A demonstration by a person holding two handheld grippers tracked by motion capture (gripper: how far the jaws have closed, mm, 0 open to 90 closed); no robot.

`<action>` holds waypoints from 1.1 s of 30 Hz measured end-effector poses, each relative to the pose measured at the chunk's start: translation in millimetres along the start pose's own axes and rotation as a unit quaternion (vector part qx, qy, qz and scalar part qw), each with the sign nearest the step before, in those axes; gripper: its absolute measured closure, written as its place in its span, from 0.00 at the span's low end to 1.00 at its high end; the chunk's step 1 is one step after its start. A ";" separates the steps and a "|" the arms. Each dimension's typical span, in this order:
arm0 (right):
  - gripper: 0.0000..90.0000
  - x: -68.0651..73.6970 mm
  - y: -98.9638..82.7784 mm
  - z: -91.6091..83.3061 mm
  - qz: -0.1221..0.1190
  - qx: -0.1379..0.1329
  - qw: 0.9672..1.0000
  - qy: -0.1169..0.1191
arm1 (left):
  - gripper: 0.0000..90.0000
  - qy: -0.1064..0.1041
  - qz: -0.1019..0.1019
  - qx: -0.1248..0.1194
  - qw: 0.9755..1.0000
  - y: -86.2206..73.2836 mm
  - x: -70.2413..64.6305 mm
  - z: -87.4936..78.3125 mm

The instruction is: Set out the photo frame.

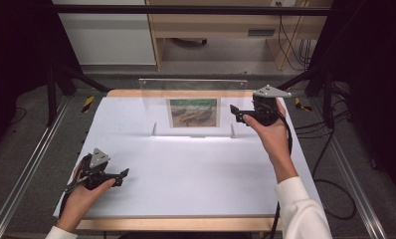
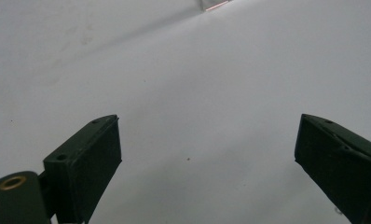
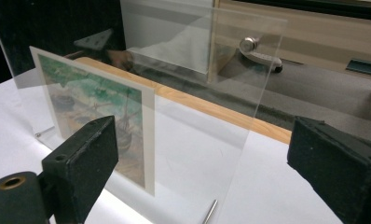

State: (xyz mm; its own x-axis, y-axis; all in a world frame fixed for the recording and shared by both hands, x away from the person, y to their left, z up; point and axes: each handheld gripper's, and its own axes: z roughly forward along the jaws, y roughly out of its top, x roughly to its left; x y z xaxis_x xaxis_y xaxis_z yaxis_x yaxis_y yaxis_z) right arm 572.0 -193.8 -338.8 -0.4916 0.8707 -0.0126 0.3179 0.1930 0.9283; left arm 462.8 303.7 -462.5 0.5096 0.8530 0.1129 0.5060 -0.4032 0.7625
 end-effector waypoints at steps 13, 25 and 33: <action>0.06 5.5 -29.2 -32.6 0.023 -0.003 1.000 -0.004 | 0.06 0.000 -0.007 -0.002 1.000 -0.6 -0.3 0.7; 0.06 8.8 -52.4 -56.2 0.016 0.011 1.000 -0.006 | 0.06 0.002 -0.010 -0.006 1.000 -0.6 1.1 -0.3; 0.05 12.6 -68.3 -70.4 0.018 0.017 1.000 -0.015 | 0.06 0.006 -0.014 -0.009 1.000 -1.1 2.2 -1.6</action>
State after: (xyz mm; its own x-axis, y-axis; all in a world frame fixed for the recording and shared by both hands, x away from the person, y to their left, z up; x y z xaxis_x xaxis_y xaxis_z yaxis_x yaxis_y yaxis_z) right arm 487.0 -227.8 -376.3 -0.4550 0.8904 0.0095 0.3633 0.1759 0.9149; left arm 462.3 306.5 -462.1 0.4878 0.8673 0.0993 0.5072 -0.3741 0.7764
